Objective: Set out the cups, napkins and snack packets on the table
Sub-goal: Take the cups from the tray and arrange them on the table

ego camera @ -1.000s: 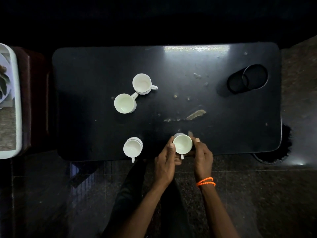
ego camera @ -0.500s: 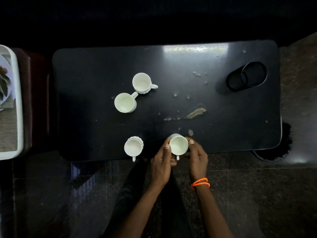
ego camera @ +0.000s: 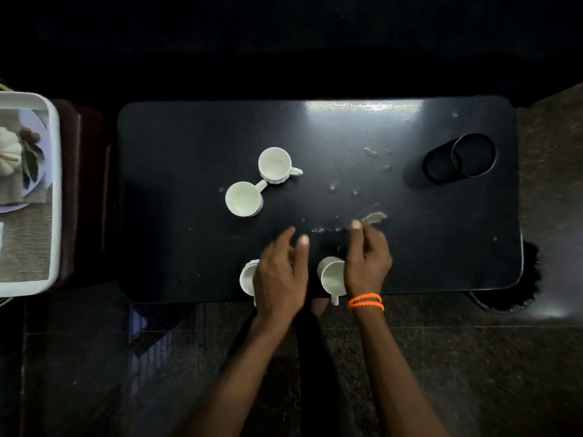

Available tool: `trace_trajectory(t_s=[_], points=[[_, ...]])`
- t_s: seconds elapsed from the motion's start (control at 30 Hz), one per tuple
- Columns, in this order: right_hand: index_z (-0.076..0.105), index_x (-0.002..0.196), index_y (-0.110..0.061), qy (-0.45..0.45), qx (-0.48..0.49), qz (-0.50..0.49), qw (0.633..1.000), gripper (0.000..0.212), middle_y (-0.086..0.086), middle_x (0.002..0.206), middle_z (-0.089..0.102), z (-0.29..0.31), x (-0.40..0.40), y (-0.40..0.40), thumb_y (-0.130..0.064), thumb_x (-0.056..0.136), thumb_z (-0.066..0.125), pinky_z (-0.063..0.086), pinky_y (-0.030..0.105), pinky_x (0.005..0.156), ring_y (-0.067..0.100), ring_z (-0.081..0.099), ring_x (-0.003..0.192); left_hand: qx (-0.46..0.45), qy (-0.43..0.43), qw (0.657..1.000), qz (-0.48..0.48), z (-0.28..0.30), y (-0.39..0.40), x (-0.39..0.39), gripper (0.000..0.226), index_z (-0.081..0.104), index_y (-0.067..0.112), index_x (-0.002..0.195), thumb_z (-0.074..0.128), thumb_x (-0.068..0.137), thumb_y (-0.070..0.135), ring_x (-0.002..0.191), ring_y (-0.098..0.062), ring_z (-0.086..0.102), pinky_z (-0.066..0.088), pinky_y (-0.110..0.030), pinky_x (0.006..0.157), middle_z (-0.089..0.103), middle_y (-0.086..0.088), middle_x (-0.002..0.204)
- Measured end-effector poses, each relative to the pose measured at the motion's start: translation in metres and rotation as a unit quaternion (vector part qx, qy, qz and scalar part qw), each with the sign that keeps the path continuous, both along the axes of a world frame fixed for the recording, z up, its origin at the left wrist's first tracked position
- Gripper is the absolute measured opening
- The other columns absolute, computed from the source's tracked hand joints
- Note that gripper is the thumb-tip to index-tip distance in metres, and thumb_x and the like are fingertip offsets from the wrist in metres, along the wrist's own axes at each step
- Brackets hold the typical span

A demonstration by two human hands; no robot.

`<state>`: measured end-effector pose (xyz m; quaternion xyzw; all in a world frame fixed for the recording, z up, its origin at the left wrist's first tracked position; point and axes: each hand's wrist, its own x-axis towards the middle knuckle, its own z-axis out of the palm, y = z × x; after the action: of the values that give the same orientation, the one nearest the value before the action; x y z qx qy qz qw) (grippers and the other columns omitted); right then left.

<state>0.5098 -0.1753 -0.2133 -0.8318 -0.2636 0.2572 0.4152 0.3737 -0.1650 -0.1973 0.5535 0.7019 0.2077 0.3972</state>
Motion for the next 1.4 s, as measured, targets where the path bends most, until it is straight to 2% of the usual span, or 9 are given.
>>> trace_trajectory(t_s=[0.13,0.27,0.47,0.57,0.67,0.8,0.93,1.13,1.4], points=[[0.062,0.074,0.000,0.091,-0.069,0.077,0.990,0.053,0.010,0.067,0.063,-0.001,-0.030,0.063,-0.044,0.102,0.052,0.045,0.036,0.069,0.017,0.053,0.069,0.090,0.006,0.996,0.002,0.000,0.084,-0.018,0.043,0.063,0.010,0.138,0.054,0.106,0.036,0.103,-0.031,0.065,0.051,-0.046,0.096,0.072,-0.010,0.106],[0.066,0.079,0.002,0.150,-0.157,0.114,0.969,0.062,0.017,0.079,0.072,-0.013,-0.056,0.098,-0.053,0.101,0.045,0.043,0.034,0.065,0.025,0.061,0.078,0.058,0.143,0.982,-0.111,-0.009,0.158,-0.029,0.049,0.066,0.017,0.133,0.039,0.107,0.048,0.127,-0.031,0.058,0.039,-0.045,0.111,0.069,-0.010,0.130],[0.072,0.098,-0.021,0.262,-0.142,0.067,0.952,0.054,0.005,0.106,0.070,-0.019,-0.058,0.134,-0.060,0.092,0.035,0.049,0.054,0.106,0.032,0.065,0.105,-0.044,0.159,0.965,-0.205,-0.004,0.202,-0.021,0.067,0.065,0.017,0.084,0.017,0.110,0.056,0.114,-0.038,0.064,0.033,-0.044,0.108,0.075,-0.017,0.103],[0.077,0.105,-0.022,0.293,-0.115,0.005,0.949,0.062,0.005,0.117,0.077,-0.019,-0.047,0.137,-0.067,0.086,0.039,0.050,0.053,0.107,0.027,0.069,0.111,-0.003,0.182,0.952,-0.244,-0.002,0.187,-0.010,0.075,0.073,0.010,0.096,0.018,0.110,0.058,0.110,-0.042,0.067,0.042,-0.043,0.104,0.077,-0.020,0.107],[0.079,0.085,-0.026,0.305,-0.107,-0.035,0.946,0.056,0.003,0.101,0.080,-0.018,-0.030,0.131,-0.071,0.082,0.045,0.055,0.054,0.101,0.027,0.073,0.100,0.006,0.196,0.948,-0.251,-0.001,0.158,0.007,0.076,0.076,0.006,0.107,0.023,0.108,0.062,0.105,-0.049,0.067,0.050,-0.047,0.089,0.074,-0.028,0.109],[0.079,0.070,-0.028,0.312,-0.104,-0.070,0.942,0.051,0.003,0.085,0.080,-0.020,-0.004,0.118,-0.068,0.082,0.049,0.061,0.059,0.090,0.028,0.076,0.088,-0.003,0.156,0.962,-0.223,0.000,0.133,0.030,0.077,0.075,0.002,0.105,0.024,0.108,0.060,0.107,-0.049,0.066,0.049,-0.047,0.089,0.074,-0.028,0.110],[0.080,0.069,-0.032,0.290,-0.108,-0.043,0.950,0.054,-0.002,0.077,0.079,-0.022,0.018,0.103,-0.064,0.093,0.044,0.063,0.057,0.086,0.028,0.076,0.088,-0.122,0.028,0.981,-0.150,-0.013,0.121,0.040,0.068,0.057,-0.003,0.140,0.019,0.113,0.047,0.119,-0.050,0.064,0.046,-0.053,0.104,0.068,-0.033,0.126],[0.082,0.079,-0.026,0.275,-0.134,0.018,0.952,0.056,0.009,0.097,0.081,-0.022,0.033,0.082,-0.060,0.098,0.042,0.063,0.058,0.085,0.033,0.076,0.098,-0.241,-0.157,0.954,0.089,-0.020,0.099,0.038,0.095,0.074,0.016,0.064,0.014,0.083,0.088,0.073,-0.030,0.079,0.060,-0.047,0.096,0.076,-0.010,0.061],[0.082,0.092,-0.026,0.282,-0.132,0.061,0.948,0.053,0.004,0.100,0.081,-0.022,0.032,0.086,-0.063,0.094,0.045,0.064,0.052,0.085,0.029,0.076,0.100,-0.220,-0.146,0.960,0.089,-0.022,0.101,0.034,0.097,0.074,0.017,0.062,0.013,0.072,0.092,0.067,-0.026,0.078,0.061,-0.046,0.092,0.077,-0.007,0.061]])
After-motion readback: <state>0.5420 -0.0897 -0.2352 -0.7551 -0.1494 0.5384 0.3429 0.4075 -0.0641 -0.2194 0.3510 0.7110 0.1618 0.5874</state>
